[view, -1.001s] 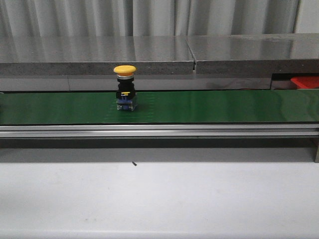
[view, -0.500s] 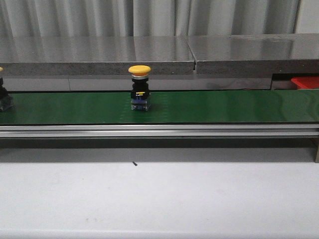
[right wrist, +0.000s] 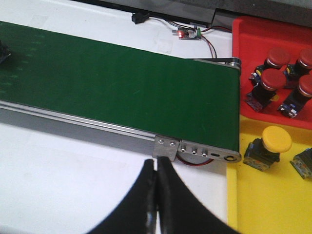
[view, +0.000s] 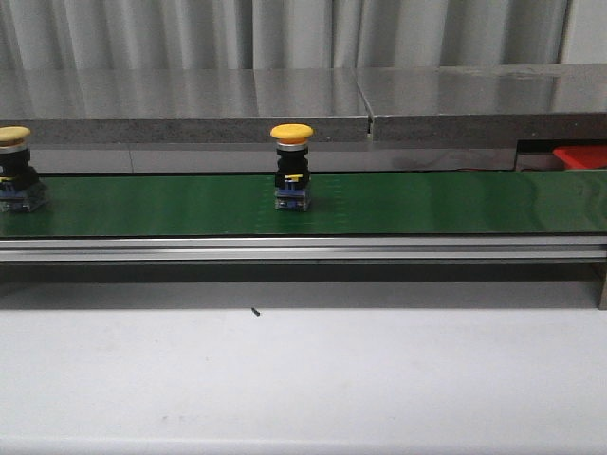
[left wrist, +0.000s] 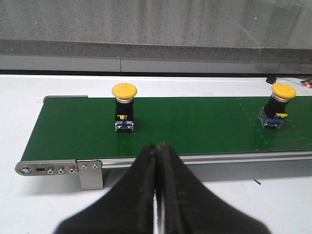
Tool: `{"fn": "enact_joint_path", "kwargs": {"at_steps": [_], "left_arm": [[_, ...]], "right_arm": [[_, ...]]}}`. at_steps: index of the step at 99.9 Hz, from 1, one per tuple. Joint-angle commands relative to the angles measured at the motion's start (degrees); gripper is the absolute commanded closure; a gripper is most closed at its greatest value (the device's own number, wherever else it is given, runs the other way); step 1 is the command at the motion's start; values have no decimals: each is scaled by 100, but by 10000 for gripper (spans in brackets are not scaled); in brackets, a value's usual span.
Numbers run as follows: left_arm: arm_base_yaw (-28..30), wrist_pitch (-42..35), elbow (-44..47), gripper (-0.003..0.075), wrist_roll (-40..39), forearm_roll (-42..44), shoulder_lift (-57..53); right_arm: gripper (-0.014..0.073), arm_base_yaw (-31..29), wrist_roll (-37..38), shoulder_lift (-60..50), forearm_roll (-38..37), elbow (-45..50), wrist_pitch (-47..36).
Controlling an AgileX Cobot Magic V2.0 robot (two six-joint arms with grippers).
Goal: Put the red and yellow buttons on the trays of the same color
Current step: 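Grasp the first yellow button off the belt with the right gripper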
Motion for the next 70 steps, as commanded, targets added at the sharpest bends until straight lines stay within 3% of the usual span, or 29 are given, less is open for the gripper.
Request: {"fn": "enact_joint_path", "kwargs": {"at_steps": [1,9,24,31,53,70], "left_arm": [[-36,-395,-149,739,-14,-160,29],[-36,-395,-149,739,-14,-160,29],[-36,-395,-149,739,-14,-160,29],[-36,-395,-149,739,-14,-160,29],[-36,-395,-149,739,-14,-160,29],[-36,-395,-149,739,-14,-160,29]], "right_arm": [[578,-1,10,-13,95,-156,-267],[441,-1,10,-13,273,-163,-175],[57,-1,10,-13,455,-232,-149],[-50,-1,5,23,455,-370,-134],[-59,58,-120,706,455,-1236,323],[-59,433,-229,1555,455,-1824,544]]}}
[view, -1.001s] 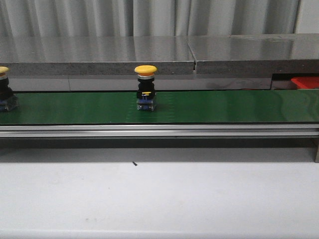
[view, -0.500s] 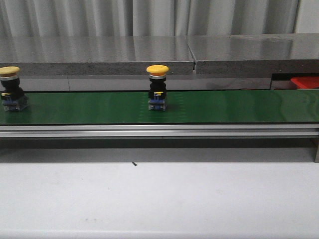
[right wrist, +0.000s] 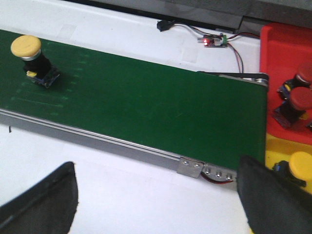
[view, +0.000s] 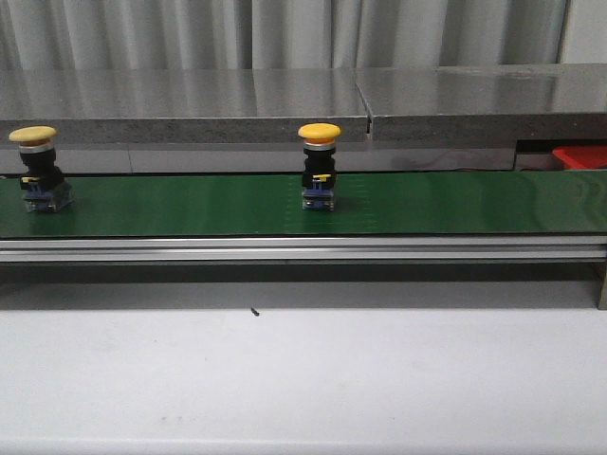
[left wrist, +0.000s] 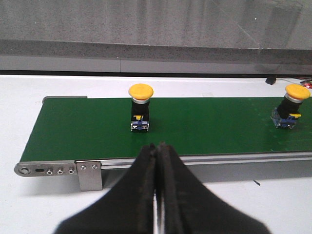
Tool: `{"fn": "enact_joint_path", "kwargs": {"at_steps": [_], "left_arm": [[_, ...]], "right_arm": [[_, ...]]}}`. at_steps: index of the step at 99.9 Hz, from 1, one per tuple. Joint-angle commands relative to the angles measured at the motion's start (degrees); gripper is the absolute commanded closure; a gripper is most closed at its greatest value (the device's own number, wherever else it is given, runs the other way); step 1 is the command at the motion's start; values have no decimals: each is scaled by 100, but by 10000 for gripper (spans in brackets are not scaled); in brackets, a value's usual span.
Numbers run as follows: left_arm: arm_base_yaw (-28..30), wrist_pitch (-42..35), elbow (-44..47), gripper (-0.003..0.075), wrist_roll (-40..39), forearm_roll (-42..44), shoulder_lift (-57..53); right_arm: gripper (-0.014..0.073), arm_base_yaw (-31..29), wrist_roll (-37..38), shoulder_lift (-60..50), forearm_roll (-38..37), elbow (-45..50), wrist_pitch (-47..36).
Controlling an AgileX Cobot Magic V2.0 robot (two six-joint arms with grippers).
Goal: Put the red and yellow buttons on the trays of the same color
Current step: 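Grasp the first yellow button off the belt with the right gripper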
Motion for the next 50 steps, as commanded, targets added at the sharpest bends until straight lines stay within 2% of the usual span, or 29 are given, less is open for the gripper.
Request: {"fn": "enact_joint_path", "kwargs": {"at_steps": [1,50], "left_arm": [[-36,-386,-149,739,-14,-148,29],[-36,-386,-149,739,-14,-148,29]], "right_arm": [[-59,203,-146,403,85,-424,-227],[-59,1261,-154,2992,85,-1727,-364]]}}
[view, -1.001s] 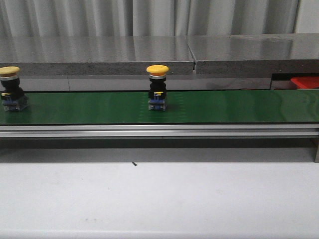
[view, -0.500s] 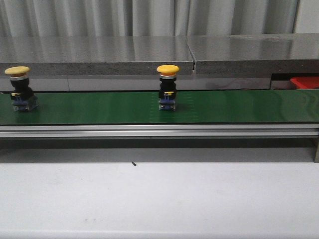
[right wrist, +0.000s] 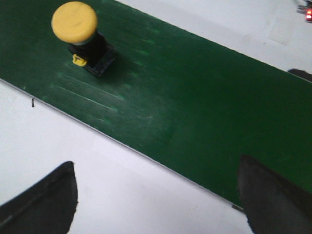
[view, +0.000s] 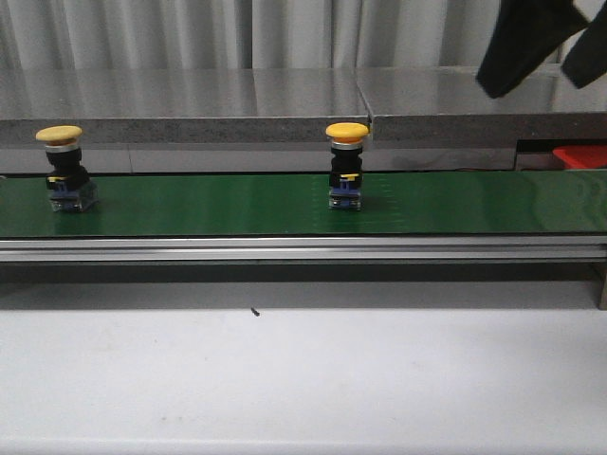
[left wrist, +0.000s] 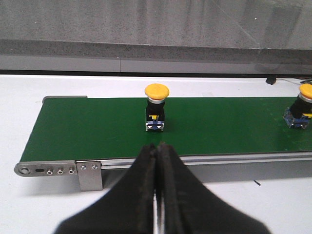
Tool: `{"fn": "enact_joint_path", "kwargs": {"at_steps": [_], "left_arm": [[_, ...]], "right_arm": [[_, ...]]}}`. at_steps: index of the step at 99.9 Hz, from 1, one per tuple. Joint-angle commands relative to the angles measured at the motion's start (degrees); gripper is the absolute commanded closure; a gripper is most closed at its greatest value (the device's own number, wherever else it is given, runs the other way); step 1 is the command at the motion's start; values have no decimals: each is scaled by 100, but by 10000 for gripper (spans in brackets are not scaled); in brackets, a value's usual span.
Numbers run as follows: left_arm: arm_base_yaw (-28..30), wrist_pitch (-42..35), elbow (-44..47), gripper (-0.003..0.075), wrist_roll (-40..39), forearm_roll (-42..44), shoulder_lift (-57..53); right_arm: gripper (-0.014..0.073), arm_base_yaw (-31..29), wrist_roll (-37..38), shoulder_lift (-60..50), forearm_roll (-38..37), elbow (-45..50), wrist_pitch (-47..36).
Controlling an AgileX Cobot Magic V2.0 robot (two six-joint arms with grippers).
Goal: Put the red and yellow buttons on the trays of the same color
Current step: 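Grasp the first yellow button off the belt with the right gripper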
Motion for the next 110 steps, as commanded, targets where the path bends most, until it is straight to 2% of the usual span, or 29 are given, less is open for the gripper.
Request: {"fn": "enact_joint_path", "kwargs": {"at_steps": [1,44,110], "left_arm": [[-36,-386,-149,739,-14,-148,29],[-36,-386,-149,739,-14,-148,29],[-36,-386,-149,739,-14,-148,29]], "right_arm": [[-59,139,-59,137,76,-373,-347],[-59,288,-59,1281,76,-1294,-368],[-59,288,-59,2020,76,-1661,-663]]}}
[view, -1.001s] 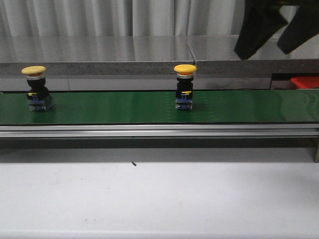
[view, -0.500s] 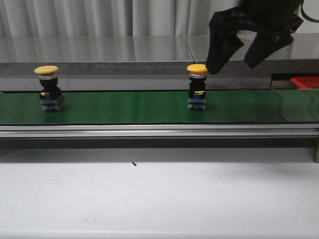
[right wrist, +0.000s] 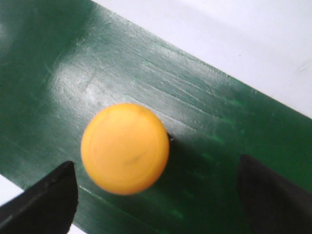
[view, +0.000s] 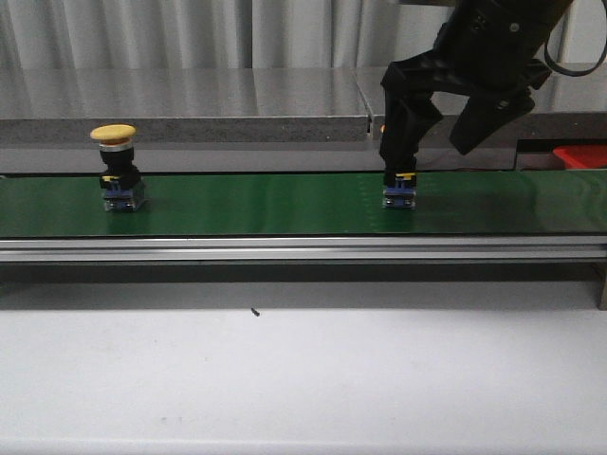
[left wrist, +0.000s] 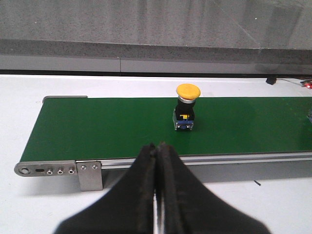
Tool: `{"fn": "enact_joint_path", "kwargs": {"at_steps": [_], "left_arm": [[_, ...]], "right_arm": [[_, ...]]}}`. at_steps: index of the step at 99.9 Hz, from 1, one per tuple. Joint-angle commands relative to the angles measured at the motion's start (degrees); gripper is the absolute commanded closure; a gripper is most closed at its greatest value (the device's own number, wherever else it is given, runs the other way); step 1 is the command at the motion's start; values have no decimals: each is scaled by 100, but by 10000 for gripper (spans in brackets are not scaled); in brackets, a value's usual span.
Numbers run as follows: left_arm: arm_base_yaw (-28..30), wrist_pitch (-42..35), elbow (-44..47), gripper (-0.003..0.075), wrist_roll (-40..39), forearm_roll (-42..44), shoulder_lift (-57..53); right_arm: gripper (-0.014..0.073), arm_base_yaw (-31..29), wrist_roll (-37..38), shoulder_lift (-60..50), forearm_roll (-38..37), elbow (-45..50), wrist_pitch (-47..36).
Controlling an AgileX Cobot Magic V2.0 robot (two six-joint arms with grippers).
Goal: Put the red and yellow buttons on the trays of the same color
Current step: 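Grasp the first yellow button off the belt with the right gripper, then lower the yellow button into the yellow tray and open the right gripper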
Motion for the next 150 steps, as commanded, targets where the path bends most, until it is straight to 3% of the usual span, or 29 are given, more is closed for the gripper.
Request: {"fn": "enact_joint_path", "kwargs": {"at_steps": [1,19,43,50,71,92,113,132,150], "left_arm": [[-36,-386,-149,739,-14,-148,29],[-36,-386,-149,739,-14,-148,29],[-36,-386,-149,739,-14,-148,29],[-36,-386,-149,739,-14,-148,29],[-36,-386,-149,739,-14,-148,29],[-36,-386,-149,739,-14,-148,29],[-36,-386,-149,739,-14,-148,29],[-36,-386,-149,739,-14,-148,29],[-36,-386,-149,739,-14,-148,29]], "right_arm": [[-59,0,-57,-188,64,-257,-351],[17,-6,-57,-132,64,-262,-643],[354,-37,-57,-127,46,-262,-544],[417,-37,-57,-127,46,-262,-443],[424,-187,-52,-510,38,-262,-124],[424,-887,-52,-1391,12,-182,453],[424,-2203,-52,-2309,12,463,932],[424,-3666,-52,-2992,86,1449,650],[424,-4565,-52,-3125,213,2176,-53]]}}
